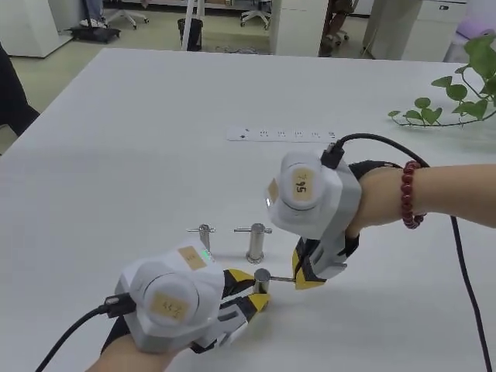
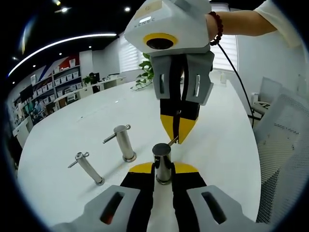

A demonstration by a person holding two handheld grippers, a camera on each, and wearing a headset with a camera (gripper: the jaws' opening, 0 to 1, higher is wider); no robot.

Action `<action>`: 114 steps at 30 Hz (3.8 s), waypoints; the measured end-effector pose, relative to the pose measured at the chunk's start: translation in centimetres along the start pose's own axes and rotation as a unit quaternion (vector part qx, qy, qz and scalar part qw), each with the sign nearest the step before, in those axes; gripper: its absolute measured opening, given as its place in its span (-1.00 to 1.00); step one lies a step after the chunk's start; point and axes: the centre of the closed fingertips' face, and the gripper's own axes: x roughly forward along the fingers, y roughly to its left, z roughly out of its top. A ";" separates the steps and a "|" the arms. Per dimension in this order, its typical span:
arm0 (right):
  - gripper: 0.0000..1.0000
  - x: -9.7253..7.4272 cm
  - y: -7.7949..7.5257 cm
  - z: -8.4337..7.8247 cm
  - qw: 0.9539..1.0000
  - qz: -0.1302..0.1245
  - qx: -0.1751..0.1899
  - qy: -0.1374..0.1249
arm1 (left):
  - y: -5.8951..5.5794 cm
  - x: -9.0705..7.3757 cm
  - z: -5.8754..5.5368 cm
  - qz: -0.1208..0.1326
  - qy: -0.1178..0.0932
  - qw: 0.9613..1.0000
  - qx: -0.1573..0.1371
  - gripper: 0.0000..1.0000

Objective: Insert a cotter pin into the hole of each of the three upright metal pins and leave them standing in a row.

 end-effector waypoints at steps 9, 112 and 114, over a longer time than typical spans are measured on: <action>-0.93 -0.4 -0.1 -0.1 1.000 0.001 0.010 0.002 | 0.1 0.1 0.0 0.000 0.000 1.000 -0.002 -0.77; -0.90 -1.6 -0.1 3.3 0.993 -0.024 0.022 -0.109 | 0.3 0.6 -0.8 -0.004 -0.003 1.000 -0.028 -0.77; -0.90 -1.5 -0.1 3.4 0.993 -0.025 0.024 -0.111 | 0.3 0.6 -0.8 -0.005 -0.003 1.000 -0.029 -0.77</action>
